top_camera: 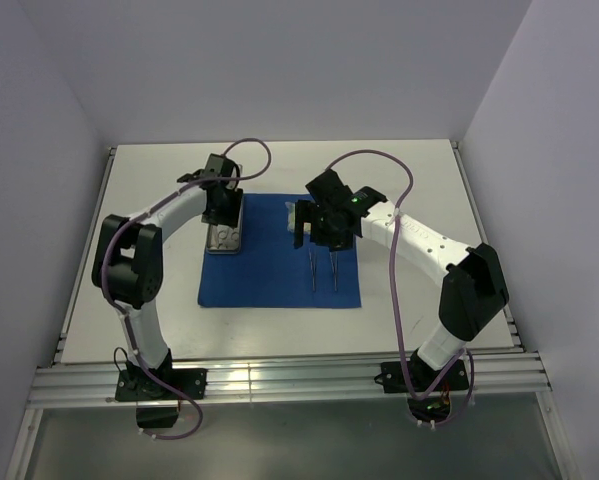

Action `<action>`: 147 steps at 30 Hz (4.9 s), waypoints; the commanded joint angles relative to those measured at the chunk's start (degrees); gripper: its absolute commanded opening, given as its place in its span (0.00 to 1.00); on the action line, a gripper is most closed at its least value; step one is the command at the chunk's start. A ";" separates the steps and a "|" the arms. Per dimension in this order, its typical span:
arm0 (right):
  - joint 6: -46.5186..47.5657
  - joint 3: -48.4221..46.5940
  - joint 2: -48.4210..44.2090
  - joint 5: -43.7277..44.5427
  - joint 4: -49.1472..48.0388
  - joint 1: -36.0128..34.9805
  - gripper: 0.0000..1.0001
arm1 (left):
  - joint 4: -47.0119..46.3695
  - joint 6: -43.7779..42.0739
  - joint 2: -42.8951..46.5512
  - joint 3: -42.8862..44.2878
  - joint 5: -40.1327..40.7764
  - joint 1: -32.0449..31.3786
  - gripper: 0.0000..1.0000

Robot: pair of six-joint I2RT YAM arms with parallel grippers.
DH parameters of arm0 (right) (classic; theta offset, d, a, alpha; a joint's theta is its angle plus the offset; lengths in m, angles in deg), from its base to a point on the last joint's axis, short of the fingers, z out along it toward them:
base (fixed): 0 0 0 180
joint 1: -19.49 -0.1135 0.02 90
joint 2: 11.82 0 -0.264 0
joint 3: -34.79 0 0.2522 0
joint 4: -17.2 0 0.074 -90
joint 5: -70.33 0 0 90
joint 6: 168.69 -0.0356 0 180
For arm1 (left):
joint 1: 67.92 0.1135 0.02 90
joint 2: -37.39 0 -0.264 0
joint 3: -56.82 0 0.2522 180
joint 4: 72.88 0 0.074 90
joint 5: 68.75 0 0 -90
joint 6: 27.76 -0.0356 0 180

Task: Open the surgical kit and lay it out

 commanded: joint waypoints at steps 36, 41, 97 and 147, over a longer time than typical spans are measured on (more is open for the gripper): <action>0.79 -0.55 0.48 0.17 -1.45 0.65 0.97 | 0.59 -1.52 -8.01 8.13 -2.84 2.37 0.27; 0.79 -0.56 0.48 0.08 -1.36 0.82 0.97 | 0.32 -1.70 -8.89 8.30 -3.10 2.19 0.27; -3.34 -6.09 4.52 -4.40 -10.50 1.53 0.97 | 7.53 1.29 -5.82 12.88 -0.20 1.40 0.00; -33.77 -0.12 21.50 -28.84 -59.03 -0.23 0.67 | 5.69 0.76 -4.50 7.86 -2.57 2.46 0.34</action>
